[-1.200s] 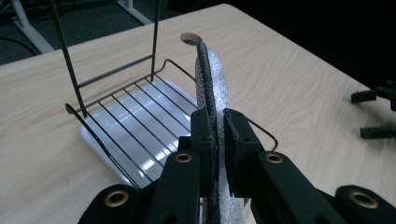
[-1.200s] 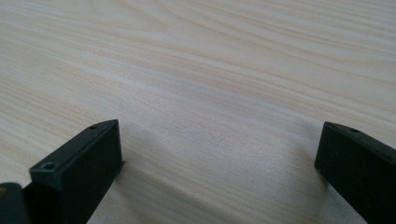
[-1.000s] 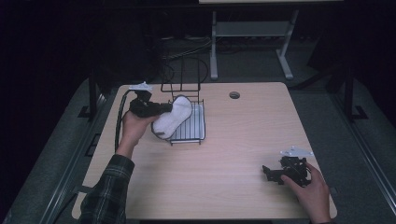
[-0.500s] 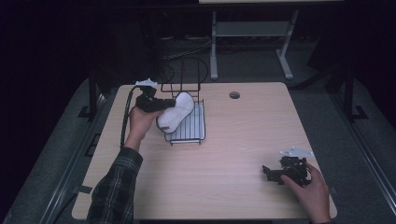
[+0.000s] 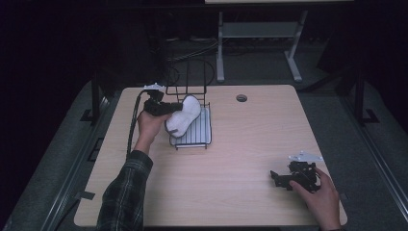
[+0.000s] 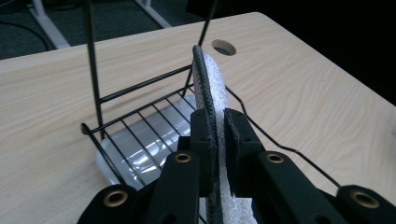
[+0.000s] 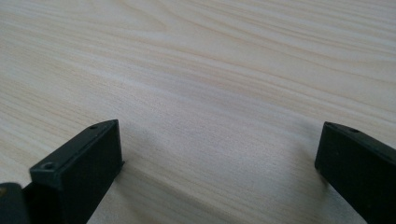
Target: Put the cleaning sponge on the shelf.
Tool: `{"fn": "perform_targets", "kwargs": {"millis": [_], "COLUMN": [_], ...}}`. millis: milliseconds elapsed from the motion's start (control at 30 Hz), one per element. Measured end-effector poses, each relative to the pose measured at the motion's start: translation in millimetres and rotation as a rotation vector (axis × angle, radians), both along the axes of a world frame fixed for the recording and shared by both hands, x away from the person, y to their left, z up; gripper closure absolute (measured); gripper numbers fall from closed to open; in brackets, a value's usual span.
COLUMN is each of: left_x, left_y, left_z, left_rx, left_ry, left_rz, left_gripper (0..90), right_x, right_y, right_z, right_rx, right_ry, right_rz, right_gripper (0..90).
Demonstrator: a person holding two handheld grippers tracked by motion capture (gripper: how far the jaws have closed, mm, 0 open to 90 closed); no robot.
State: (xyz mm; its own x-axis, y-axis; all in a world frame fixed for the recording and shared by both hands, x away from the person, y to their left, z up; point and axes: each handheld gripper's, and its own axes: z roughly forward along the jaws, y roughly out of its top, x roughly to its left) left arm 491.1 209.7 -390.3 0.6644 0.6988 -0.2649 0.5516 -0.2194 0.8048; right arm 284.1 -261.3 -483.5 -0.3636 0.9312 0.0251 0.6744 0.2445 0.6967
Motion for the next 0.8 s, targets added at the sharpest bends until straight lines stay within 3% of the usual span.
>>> {"fn": "perform_targets", "kwargs": {"millis": [800], "left_x": [5.0], "left_y": [1.3], "left_z": [-10.1], "left_rx": [0.075], "left_ry": [0.004], "left_rz": [0.071], "left_gripper": [75.5], "right_x": [-0.1], "right_y": [0.0], "right_z": [0.0], "right_rx": [0.0], "right_ry": [0.0], "right_rz": [0.0], "right_gripper": [0.2]}}
